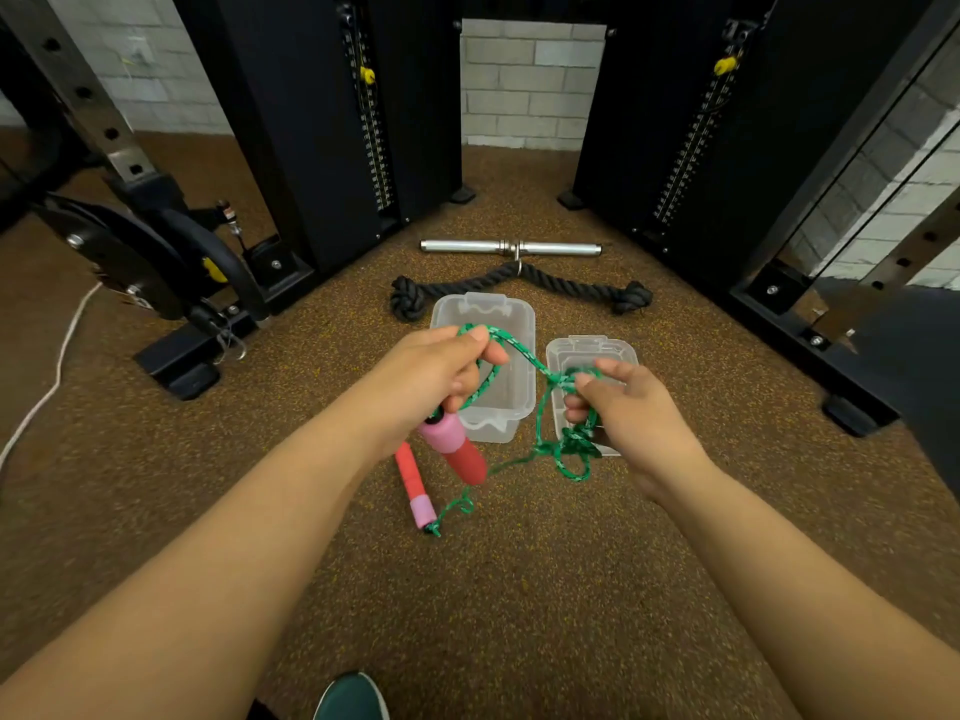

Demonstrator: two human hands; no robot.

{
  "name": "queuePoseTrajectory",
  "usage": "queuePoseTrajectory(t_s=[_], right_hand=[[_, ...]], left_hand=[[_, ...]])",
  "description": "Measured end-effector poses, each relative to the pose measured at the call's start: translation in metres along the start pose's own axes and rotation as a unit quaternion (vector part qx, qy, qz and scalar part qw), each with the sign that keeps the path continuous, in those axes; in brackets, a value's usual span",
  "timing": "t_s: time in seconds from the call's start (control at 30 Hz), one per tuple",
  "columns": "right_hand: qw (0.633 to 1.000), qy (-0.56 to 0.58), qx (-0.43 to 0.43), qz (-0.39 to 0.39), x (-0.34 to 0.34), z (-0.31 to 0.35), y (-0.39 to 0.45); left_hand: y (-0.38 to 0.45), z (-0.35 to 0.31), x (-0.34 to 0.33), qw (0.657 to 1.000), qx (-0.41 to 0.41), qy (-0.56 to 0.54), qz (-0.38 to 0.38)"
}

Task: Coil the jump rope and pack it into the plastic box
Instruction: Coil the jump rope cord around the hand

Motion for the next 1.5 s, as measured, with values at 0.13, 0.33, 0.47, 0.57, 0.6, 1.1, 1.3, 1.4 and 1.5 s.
queuePoseTrajectory(t_s=[0.13,0.33,0.47,0.57,0.6,1.1,1.3,1.4,1.5], right_hand=[[0.980,-0.139,0.139,-0.005,-0.006,0.020,-0.006],[0.958,-0.093,0.190,0.195,-0.039,0.026,-0.020],[0.966,-0.132,0.189,0.112,-0.023,0.025,-0.013],[0.948,-0.221,0.207,0.095,-0.022,0.020,-0.013],[0.936,-0.258,0.214,0.105,-0.026,0.016,-0.015],[0.893,-0.284,0.328,0.122,-0.029,0.058,-0.045],[0.952,-0.161,0.240,0.098,-0.028,0.041,-0.028],[0.964,-0.115,0.151,0.186,-0.041,0.026,-0.028],[0.959,-0.092,0.143,0.226,-0.045,0.025,-0.031]], left_hand=[[-0.003,0.001,-0.016,0.998,0.012,0.001,0.062],[-0.007,-0.001,-0.024,0.995,0.026,-0.049,0.084],[-0.008,-0.001,-0.019,0.984,0.050,-0.151,0.082],[-0.008,-0.006,-0.018,0.970,0.039,-0.219,0.098],[-0.008,-0.008,-0.017,0.964,0.032,-0.246,0.096],[-0.009,0.009,-0.010,0.979,0.008,0.185,0.082],[-0.015,-0.001,-0.026,0.980,0.042,-0.039,0.190],[-0.018,-0.003,-0.026,0.968,0.051,-0.136,0.206],[-0.017,-0.004,-0.021,0.959,0.047,-0.186,0.207]])
Point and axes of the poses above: each hand's wrist, its own y-axis towards the middle knuckle, its own x-axis out of the back of the hand, z = x × y, the point moved 6 cm from there along y, towards the middle knuckle, and after that the axes turned 5 degrees about -y, right-handed, at the moved point
